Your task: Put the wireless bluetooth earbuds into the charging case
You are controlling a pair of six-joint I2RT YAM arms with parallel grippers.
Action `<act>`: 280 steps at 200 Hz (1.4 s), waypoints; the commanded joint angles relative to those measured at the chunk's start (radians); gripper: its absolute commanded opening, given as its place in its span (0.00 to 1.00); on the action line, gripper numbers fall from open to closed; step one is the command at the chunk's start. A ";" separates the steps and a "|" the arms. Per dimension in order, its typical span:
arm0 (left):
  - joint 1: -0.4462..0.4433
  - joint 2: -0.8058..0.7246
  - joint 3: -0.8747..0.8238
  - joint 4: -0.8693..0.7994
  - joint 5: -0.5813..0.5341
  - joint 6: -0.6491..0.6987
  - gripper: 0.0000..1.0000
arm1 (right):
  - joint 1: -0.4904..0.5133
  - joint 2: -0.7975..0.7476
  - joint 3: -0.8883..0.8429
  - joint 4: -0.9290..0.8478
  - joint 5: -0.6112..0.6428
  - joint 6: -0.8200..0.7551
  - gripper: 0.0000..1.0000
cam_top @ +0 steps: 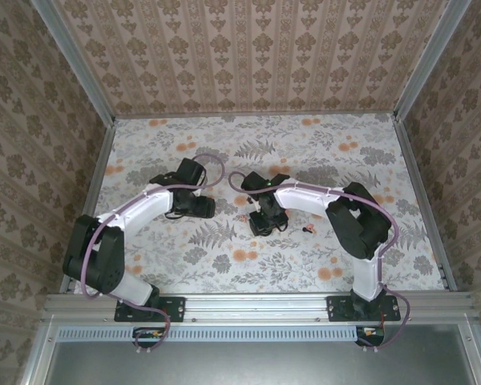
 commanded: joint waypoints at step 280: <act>-0.436 -0.267 -0.594 1.498 -0.117 0.406 0.60 | -0.340 -0.623 -0.628 1.265 -0.506 0.654 0.45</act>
